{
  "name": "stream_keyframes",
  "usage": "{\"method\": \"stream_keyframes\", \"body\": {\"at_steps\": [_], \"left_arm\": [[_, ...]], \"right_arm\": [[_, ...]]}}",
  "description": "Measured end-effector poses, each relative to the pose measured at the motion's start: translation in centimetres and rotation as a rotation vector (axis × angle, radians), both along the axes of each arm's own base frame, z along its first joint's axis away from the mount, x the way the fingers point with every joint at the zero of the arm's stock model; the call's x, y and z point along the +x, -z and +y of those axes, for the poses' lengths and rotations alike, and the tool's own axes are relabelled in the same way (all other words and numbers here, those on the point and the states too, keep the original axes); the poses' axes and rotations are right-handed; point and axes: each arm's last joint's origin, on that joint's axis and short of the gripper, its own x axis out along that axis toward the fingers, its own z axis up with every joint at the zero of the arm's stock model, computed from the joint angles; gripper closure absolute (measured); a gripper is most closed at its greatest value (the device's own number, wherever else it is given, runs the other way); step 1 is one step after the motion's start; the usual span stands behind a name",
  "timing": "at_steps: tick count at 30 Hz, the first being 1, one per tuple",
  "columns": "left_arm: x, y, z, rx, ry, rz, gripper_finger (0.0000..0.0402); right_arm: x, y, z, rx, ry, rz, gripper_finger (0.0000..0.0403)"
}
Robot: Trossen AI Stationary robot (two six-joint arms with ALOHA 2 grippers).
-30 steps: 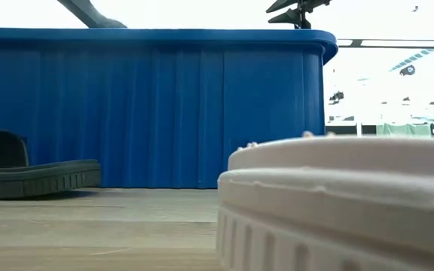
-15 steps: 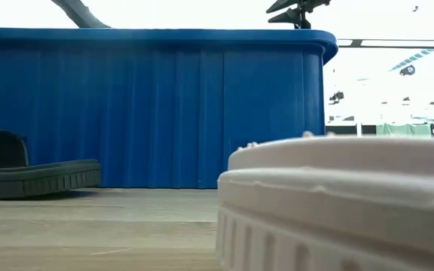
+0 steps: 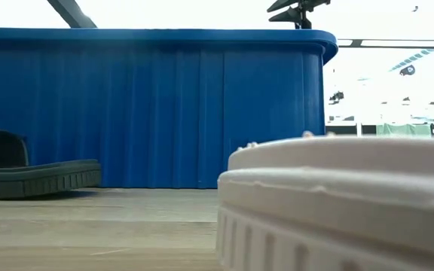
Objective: Pick and place slides into bin
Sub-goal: Put the left pink slide into the blue bin, then put the pink slide into the blue bin
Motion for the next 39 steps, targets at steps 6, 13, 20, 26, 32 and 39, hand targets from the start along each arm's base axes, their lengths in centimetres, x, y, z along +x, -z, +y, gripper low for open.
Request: {"method": "stream_keyframes", "body": {"at_steps": [6,13,20,26,32,39], "left_arm": [[-0.4,-4.7,-0.6,0.035,-0.003,-0.098,0.0402],[-1.9,-10.3,-2.7,0.065,-0.006,-0.343,0.0401],[-3.2,-15.0,-5.3,-0.043,0.022,-0.791,0.0401],[-3.7,-19.7,-7.4,-0.145,0.235,-1.319,0.0402],[-4.7,-24.4,-9.2,-0.151,0.424,-1.705,0.0401],[-5.6,-27.5,-10.5,-0.115,0.509,-1.926,0.0401]], "right_arm": [[-0.1,0.0,0.0,-0.001,0.000,-0.002,0.0309],[-0.1,-0.1,0.1,-0.004,0.000,-0.003,0.0309],[-0.1,-0.1,0.1,-0.005,0.000,-0.004,0.0311],[-0.1,-0.1,0.1,-0.005,0.000,-0.005,0.0310],[-0.1,-0.1,0.1,0.002,0.002,-0.005,0.0313],[-0.1,-0.4,0.1,-0.033,0.006,-0.019,0.0310]]}}
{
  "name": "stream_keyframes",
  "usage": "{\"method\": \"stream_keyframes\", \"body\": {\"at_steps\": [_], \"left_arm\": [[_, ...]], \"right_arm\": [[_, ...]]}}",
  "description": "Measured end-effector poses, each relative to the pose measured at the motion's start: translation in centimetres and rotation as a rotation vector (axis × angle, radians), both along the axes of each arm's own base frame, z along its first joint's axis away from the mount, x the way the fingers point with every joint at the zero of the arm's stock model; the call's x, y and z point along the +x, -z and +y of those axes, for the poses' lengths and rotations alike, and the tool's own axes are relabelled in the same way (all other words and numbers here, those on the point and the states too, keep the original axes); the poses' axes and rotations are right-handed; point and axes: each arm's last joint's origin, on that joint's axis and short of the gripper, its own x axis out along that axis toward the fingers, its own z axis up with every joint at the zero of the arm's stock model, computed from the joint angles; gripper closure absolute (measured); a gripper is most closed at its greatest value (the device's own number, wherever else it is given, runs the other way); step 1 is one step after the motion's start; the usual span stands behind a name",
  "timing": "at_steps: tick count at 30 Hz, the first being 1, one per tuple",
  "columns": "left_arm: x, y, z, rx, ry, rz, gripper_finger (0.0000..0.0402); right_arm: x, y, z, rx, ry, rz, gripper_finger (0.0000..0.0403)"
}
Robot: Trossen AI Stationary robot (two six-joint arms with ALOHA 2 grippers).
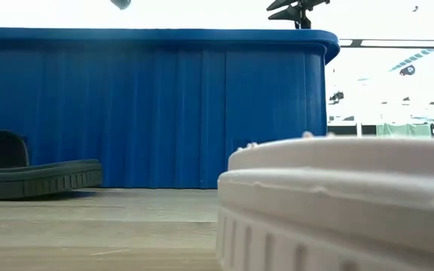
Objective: Pick and place slides into bin
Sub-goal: Put the pink slide into the blue bin
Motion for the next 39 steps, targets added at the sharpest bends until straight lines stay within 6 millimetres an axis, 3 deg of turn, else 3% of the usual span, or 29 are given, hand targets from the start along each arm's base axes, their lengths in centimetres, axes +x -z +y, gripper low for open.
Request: {"method": "stream_keyframes", "body": {"at_steps": [9,20,28,34,39], "left_arm": [[1.0,-0.9,-0.5,-0.135,0.091,-0.072,0.0391],[4.0,-1.1,-0.2,-0.059,0.248,-0.134,0.0266],[3.7,-2.4,-0.5,-0.022,0.250,-0.178,0.0256],[2.7,-2.9,-1.1,0.006,0.250,-0.206,0.0256],[2.4,-3.1,-1.3,0.001,0.250,-0.211,0.0256]], "right_arm": [[-1.0,-1.6,1.1,-0.125,-0.010,-0.054,0.0320],[-2.4,-2.6,2.8,-0.131,-0.018,-0.080,0.0317],[-3.0,-4.0,6.7,-0.246,-0.157,-0.129,0.0315],[-3.0,-3.0,10.5,-0.035,-0.554,-0.091,0.0302],[-3.1,-1.7,12.6,0.235,-0.648,0.048,0.0290]]}}
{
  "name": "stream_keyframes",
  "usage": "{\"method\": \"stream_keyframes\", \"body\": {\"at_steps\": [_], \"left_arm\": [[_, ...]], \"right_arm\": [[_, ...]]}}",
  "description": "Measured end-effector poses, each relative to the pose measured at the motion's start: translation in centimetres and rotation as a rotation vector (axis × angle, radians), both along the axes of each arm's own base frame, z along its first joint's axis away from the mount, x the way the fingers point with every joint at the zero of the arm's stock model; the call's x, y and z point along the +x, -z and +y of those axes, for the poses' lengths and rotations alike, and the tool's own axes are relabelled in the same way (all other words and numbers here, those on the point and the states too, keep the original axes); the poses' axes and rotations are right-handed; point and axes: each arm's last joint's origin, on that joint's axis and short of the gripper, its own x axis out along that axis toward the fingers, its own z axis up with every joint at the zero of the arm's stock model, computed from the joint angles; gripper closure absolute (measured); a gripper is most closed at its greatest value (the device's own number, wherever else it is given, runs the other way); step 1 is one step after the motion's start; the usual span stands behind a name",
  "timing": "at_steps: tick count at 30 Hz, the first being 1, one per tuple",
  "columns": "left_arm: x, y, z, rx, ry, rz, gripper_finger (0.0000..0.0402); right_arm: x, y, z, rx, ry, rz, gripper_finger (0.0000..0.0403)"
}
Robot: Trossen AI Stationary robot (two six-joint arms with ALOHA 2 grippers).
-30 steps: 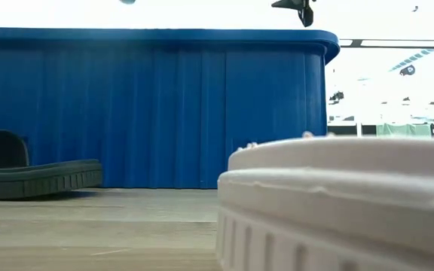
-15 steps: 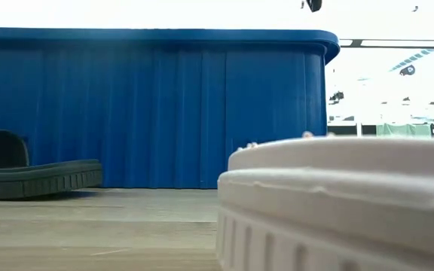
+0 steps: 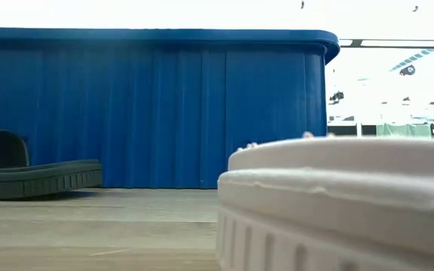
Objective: Pick and place slides into bin
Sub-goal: Put the pink slide into the blue bin
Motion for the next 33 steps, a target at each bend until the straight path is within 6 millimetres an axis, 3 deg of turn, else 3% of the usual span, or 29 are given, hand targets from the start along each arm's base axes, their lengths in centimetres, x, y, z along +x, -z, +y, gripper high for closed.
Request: {"method": "stream_keyframes", "body": {"at_steps": [10,17,22,28,33], "left_arm": [[-0.6,-0.3,-0.4,-0.070,0.024,0.008,0.0256],[-0.5,-0.3,-0.2,-0.112,-0.026,-0.004,0.0256],[-0.6,-0.4,-0.1,-0.130,-0.069,-0.019,0.0256],[-0.5,0.0,0.0,-0.225,-0.079,0.004,0.0256],[-0.2,0.9,0.3,-0.287,-0.111,0.044,0.0256]], "right_arm": [[-2.5,2.4,3.3,0.039,0.025,0.411,0.0286],[-3.4,4.3,5.0,0.022,0.048,0.556,0.0298],[-3.9,6.4,6.4,0.066,0.020,0.627,0.0269],[-4.5,10.4,8.3,0.124,0.038,0.619,0.0204],[-5.0,15.0,8.9,0.138,0.228,0.703,0.0169]]}}
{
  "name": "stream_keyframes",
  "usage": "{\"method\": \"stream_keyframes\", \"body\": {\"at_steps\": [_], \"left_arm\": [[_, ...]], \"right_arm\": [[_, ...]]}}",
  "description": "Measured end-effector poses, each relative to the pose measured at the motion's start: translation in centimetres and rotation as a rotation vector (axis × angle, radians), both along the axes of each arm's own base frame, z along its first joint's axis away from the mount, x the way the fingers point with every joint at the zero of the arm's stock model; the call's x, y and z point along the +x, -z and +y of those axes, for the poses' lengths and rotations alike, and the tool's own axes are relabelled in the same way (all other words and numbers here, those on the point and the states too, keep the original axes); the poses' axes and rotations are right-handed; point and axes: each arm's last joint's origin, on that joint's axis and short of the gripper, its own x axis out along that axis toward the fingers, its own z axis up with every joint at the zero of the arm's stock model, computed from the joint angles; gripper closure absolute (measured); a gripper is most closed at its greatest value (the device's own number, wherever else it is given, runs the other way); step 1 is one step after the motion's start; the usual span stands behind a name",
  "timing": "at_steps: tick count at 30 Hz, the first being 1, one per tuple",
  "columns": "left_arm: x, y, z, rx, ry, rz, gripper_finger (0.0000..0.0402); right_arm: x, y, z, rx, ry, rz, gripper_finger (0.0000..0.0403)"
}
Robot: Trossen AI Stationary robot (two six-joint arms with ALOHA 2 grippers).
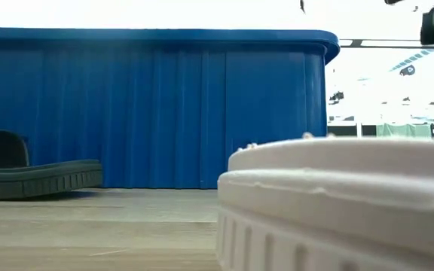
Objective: Pick and place slides into bin
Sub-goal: Put the pink slide into the blue bin
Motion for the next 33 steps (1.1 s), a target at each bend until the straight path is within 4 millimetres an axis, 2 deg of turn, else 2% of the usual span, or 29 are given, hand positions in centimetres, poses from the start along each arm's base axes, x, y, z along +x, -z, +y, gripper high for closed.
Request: {"method": "stream_keyframes", "body": {"at_steps": [5,9,16,21,26,33], "left_arm": [[0.5,1.8,0.7,-0.156,-0.107,0.143,0.0256],[0.4,1.9,0.6,-0.215,-0.107,0.160,0.0256],[0.1,1.8,0.6,-0.405,-0.112,0.144,0.0256],[0.3,2.1,0.9,-0.440,-0.172,0.156,0.0256],[0.6,3.8,1.2,-0.595,-0.196,0.291,0.0256],[0.4,3.0,1.2,-0.608,-0.238,0.237,0.0256]], "right_arm": [[-0.3,4.0,0.0,-0.052,0.154,-0.036,0.0165],[0.2,6.2,-0.2,-0.046,0.241,-0.209,0.0172],[0.7,8.7,0.1,0.031,0.191,-0.458,0.0176],[0.9,10.8,0.1,0.011,0.182,-0.465,0.0172],[0.6,12.9,0.0,0.013,0.198,-0.394,0.0175],[0.3,14.0,-0.1,0.026,0.219,-0.352,0.0170]]}}
